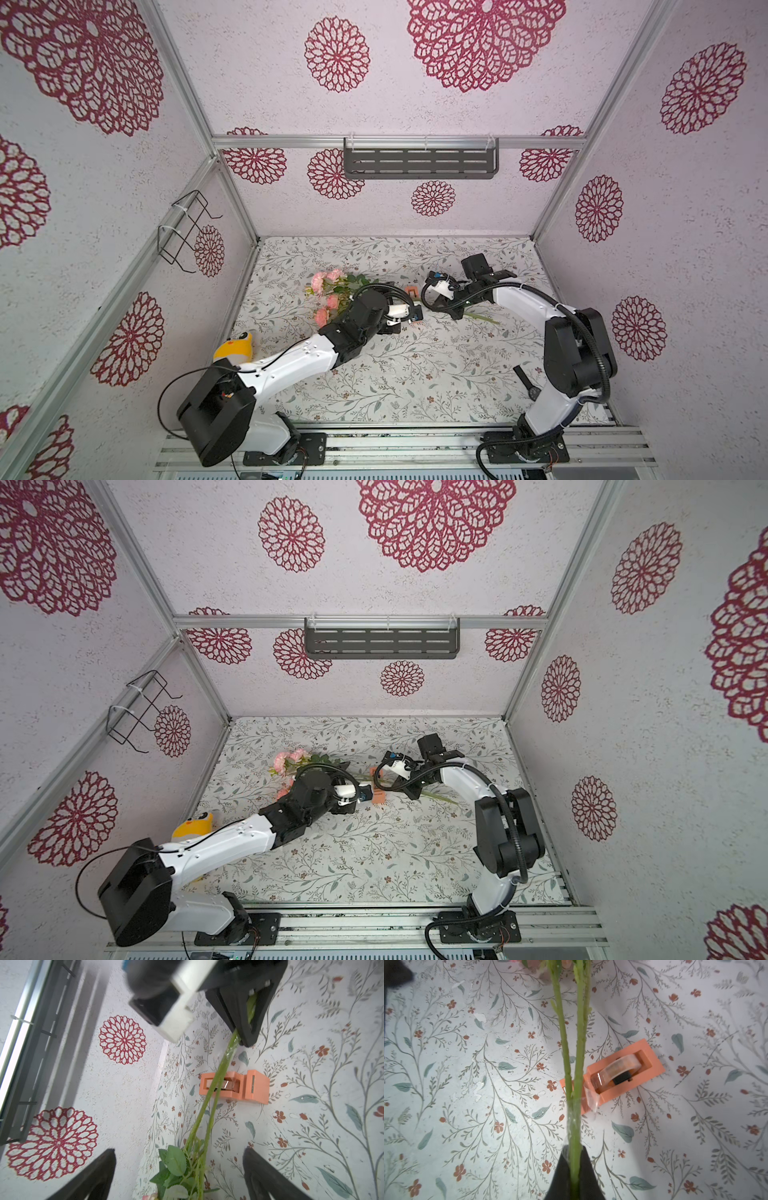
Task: Wrap bouquets with tape
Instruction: Wrap the tape around the bouquet.
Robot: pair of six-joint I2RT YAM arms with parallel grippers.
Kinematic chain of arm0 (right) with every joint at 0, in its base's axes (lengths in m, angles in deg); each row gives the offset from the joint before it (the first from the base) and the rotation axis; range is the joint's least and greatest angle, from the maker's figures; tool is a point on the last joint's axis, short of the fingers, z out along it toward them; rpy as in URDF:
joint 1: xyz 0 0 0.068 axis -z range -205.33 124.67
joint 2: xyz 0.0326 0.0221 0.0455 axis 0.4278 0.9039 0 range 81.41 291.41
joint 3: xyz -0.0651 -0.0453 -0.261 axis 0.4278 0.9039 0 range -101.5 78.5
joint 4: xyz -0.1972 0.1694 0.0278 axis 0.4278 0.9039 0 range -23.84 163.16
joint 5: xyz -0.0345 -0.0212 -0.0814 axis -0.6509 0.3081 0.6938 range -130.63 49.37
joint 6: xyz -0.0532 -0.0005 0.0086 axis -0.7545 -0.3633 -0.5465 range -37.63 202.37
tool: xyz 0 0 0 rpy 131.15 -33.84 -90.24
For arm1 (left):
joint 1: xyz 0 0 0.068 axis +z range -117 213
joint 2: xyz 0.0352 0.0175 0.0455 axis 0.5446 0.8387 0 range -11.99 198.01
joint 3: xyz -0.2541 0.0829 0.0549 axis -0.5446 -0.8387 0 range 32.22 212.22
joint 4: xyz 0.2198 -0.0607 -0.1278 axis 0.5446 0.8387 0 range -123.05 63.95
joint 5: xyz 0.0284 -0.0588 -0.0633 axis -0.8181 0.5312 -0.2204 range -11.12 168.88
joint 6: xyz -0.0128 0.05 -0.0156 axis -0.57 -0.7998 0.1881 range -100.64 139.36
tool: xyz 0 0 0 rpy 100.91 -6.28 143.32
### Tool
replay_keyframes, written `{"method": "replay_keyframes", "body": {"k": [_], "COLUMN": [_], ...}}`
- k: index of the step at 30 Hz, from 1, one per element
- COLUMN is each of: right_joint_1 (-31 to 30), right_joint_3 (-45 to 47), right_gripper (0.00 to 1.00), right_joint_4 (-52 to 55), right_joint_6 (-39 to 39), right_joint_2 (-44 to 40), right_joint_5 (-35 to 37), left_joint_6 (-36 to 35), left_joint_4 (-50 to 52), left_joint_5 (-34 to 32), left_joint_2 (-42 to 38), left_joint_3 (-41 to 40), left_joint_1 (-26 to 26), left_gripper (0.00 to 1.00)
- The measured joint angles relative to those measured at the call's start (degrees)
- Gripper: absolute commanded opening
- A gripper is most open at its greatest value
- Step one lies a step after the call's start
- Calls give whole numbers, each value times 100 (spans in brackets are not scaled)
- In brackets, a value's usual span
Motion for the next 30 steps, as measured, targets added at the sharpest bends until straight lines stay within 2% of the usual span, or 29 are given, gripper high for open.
{"method": "replay_keyframes", "body": {"k": [4,6,10,13,18,22,30], "right_joint_1": [-243,-356,-570,-857,-1305,-1572,-2135], "right_joint_3": [925,1534,2802,3344,4030,4607,5069], "right_gripper": [0,0,0,0,0,0,0], "right_joint_4": [-1290,-2065,-3775,-4826,-6826,-8723,-10592], "right_joint_6": [-332,-595,-1209,-1733,-2483,-3110,-4308], "right_joint_2": [-544,-828,-1270,-1311,-1259,-914,-177], "right_joint_5": [424,616,1012,1488,2223,2758,3598], "left_joint_6": [507,579,680,605,385,127,-118], "left_joint_4": [350,549,1276,1853,2280,3012,4000], "left_joint_5": [1209,1657,2319,2774,3123,3462,3550], "left_joint_2": [-551,-616,-367,48,807,1274,1976], "left_joint_3": [66,155,579,1008,1266,1471,2448], "left_joint_1": [938,1154,1167,1132,1012,940,935], "left_gripper": [98,98,98,98,100,92,81]}}
